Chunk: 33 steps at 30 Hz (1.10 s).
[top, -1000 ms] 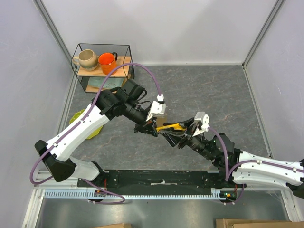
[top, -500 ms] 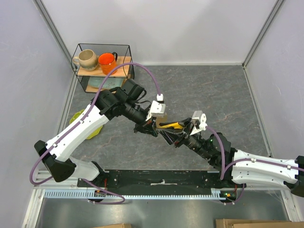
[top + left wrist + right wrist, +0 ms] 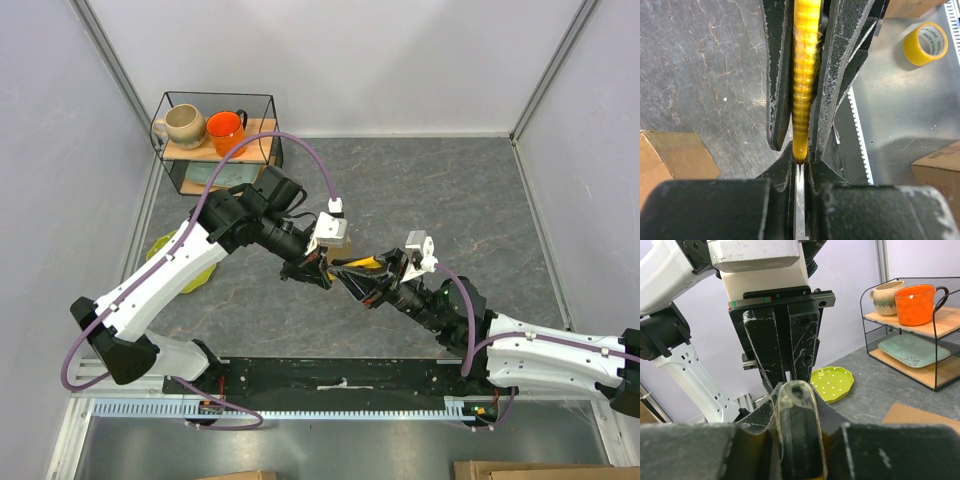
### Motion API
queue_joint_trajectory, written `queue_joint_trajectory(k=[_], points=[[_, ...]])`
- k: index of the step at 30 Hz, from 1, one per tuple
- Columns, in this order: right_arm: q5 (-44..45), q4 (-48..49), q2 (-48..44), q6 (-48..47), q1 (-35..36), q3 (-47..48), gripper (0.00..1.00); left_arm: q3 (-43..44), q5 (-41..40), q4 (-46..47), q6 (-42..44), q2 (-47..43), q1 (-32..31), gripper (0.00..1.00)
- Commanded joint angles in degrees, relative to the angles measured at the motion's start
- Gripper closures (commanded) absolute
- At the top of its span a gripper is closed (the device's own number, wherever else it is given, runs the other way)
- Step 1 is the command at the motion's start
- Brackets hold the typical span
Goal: Unpack the express box
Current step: Adjust the knife.
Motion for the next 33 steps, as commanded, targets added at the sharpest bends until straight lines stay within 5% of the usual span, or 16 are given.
queue_joint_trajectory(k=[1,11,13,17,19,20,23,30,32,33], points=[[-3.37,-1.0,-0.42,0.34,-0.42,1.79,1.0,1.36,2.69,0.68,-0.79,-1.88,-0.16,0.98],[-5.04,-2.68,-1.65,0.69,-0.33,1.44,0.98,2.06,2.51,0.41,-0.88,-1.79,-0.16,0.98],[-6.01,-3.03,-1.48,0.86,-0.42,2.23,0.79,2.06,2.78,0.24,-0.79,-1.79,-0.16,0.98],[-6.89,-4.17,-0.07,0.51,-0.42,3.9,0.66,1.97,2.86,-0.11,-0.44,-1.7,-0.16,0.98],[-6.63,-3.13,0.11,0.16,-0.33,3.9,0.75,2.06,3.04,-0.29,-0.44,-1.62,-0.16,0.98],[-6.63,-2.68,0.19,-0.28,-0.42,3.81,0.99,2.06,3.13,-0.2,-0.35,-1.7,-0.07,0.98],[-6.1,-3.29,0.72,-0.46,-0.42,4.69,1.0,2.24,2.43,0.5,-0.96,-1.53,-0.07,0.98],[0.04,-5.49,-2.79,-1.86,-0.42,3.64,1.0,2.15,-0.91,1.55,-2.45,-1.35,-0.07,0.63],[2.85,-7.59,-4.98,-3.09,-0.42,3.81,1.0,1.71,-2.93,3.04,-3.95,-1.44,0.1,0.19],[5.83,-8.47,-5.51,-3.79,-0.42,3.9,1.0,1.71,-4.94,4.44,-4.65,-1.35,0.54,0.08]])
